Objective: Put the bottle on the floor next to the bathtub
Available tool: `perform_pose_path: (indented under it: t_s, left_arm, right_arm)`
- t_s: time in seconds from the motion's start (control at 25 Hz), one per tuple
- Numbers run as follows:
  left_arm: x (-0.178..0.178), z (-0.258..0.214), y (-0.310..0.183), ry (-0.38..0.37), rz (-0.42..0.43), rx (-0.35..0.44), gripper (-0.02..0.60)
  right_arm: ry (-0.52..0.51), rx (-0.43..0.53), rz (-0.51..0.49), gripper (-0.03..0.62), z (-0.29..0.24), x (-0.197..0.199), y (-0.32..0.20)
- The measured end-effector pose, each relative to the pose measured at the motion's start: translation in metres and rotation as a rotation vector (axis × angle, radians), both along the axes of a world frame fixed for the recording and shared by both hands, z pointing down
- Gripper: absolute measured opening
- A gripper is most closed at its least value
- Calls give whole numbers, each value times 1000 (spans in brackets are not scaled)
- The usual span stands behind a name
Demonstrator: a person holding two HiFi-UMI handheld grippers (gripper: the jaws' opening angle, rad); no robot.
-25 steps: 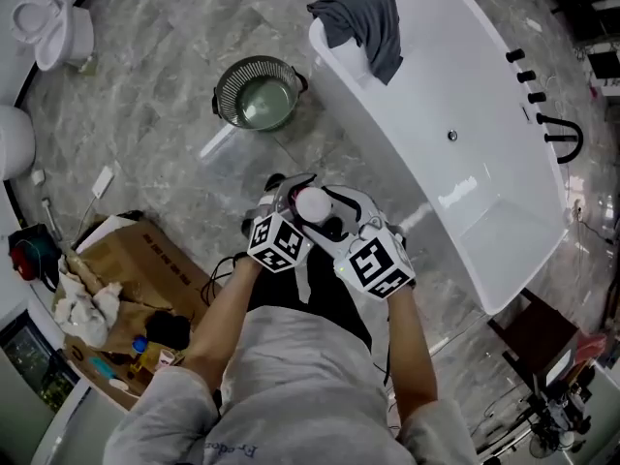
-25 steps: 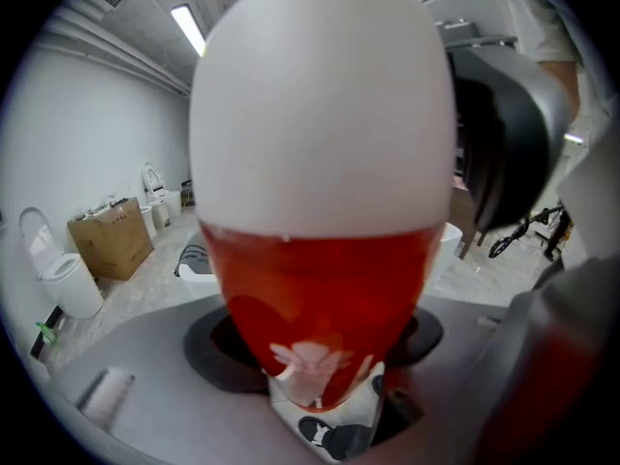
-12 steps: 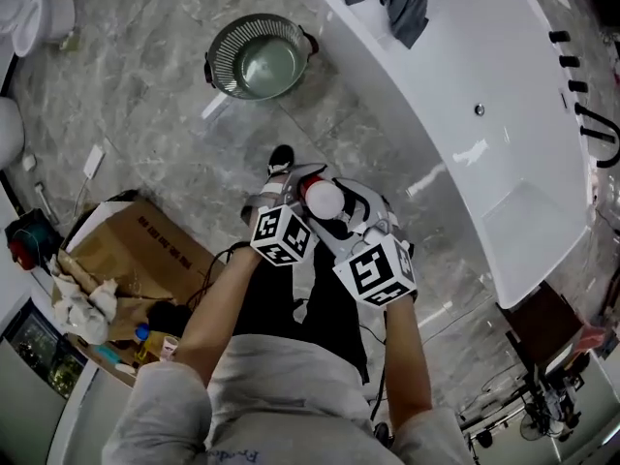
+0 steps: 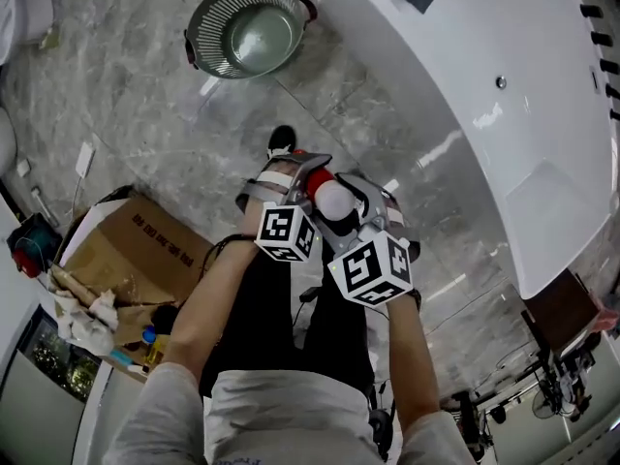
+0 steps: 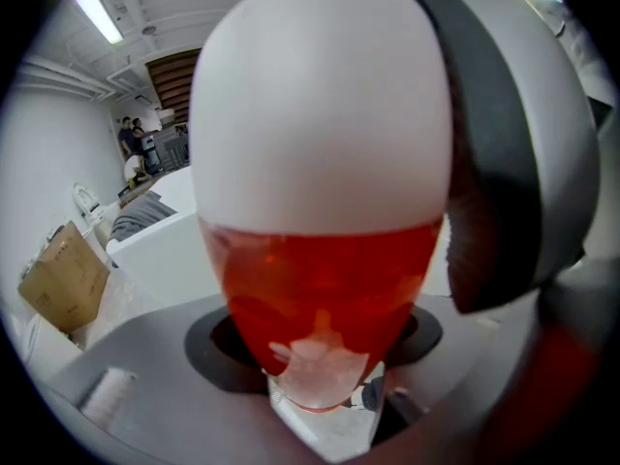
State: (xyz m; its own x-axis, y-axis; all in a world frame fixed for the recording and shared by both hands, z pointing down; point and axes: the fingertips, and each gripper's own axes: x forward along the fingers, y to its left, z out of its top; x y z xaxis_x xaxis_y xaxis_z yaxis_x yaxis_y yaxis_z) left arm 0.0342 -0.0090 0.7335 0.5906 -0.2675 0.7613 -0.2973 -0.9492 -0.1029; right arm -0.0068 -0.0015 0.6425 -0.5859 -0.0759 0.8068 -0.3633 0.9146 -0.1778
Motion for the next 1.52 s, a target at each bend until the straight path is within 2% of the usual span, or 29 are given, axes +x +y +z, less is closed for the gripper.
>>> perform_pose_path:
  t_s: [0.2, 0.28, 0.48, 0.76, 1.12, 1.32, 1.52]
  left_arm:
    - [14, 23, -1, -36, 126, 40, 337]
    - [19, 26, -1, -23, 140, 37, 337]
    - [19, 33, 0, 10, 146, 39, 341]
    - [17, 43, -9, 40, 141, 29, 342]
    - [-6, 61, -6, 26, 95, -2, 342]
    - [-34, 68, 4, 8, 88, -36, 341]
    - [-64, 61, 1, 32, 24, -53, 341]
  right_arm:
    - [104, 10, -41, 266, 35, 8, 0]
    - [138, 28, -56, 285, 43, 9, -2]
    - [166, 33, -52, 284, 51, 7, -2]
    - [156, 50, -51, 284, 60, 3, -12]
    - [187, 31, -56, 284, 80, 7, -19]
    - [259, 27, -86, 284, 101, 19, -19]
    - [346, 8, -136, 284, 129, 34, -23]
